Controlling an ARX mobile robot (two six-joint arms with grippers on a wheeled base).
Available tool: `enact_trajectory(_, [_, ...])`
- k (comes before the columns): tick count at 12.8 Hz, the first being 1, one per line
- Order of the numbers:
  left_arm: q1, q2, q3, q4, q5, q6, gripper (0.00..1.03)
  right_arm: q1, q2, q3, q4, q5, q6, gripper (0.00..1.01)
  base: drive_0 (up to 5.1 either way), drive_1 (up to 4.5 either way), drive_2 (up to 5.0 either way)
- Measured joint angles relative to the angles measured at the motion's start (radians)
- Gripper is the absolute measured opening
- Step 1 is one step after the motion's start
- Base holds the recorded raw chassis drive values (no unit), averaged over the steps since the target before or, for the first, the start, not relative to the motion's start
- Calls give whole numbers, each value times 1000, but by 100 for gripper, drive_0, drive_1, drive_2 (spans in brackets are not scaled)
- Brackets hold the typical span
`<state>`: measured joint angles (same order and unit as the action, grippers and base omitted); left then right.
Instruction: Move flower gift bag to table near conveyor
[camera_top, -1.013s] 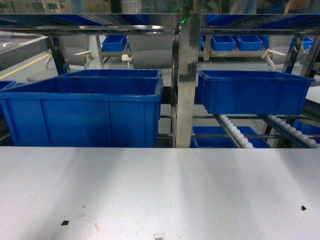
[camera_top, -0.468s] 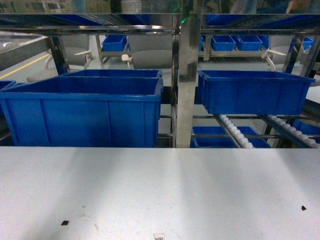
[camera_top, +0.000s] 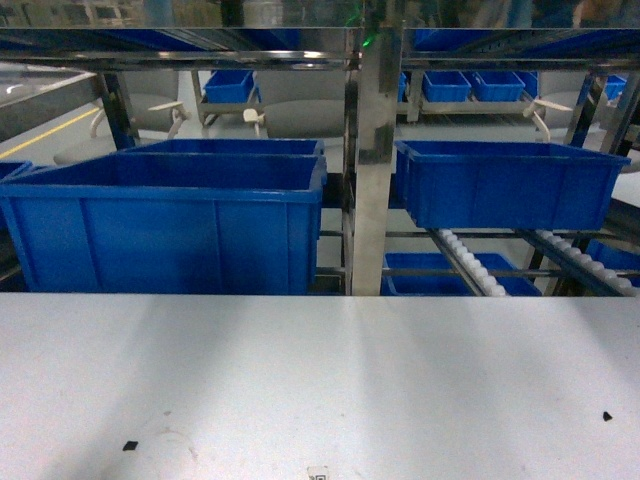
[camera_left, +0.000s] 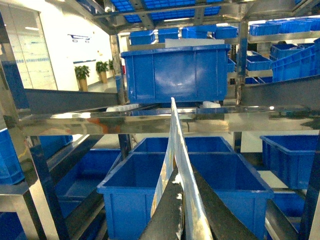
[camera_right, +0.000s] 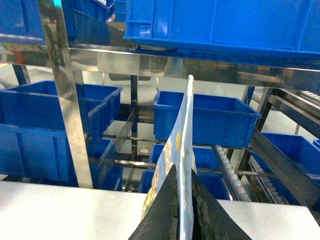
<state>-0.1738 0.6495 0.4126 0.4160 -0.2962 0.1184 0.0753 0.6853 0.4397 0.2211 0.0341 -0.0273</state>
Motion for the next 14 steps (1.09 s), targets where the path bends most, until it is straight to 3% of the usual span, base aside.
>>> enact_trajectory(2, [0,0,0,0,0,0,2,-55,121,-6,73,-56,-11,3,0,0,0])
enact_trajectory(4, [0,0,0,0,0,0,2,-70,236,-7,141,-70,-18,3,0,0,0])
enact_trajectory(7, [0,0,0,0,0,0,2,-97,427,-7,248,-129,-32,3,0,0,0])
enact_trajectory(11, [0,0,0,0,0,0,2,-104,684,-7,344,-141,-74,3,0,0,0])
enact_trajectory(14, [0,0,0,0,0,0,2,-140,800,10,327,-143,-98,3,0,0,0])
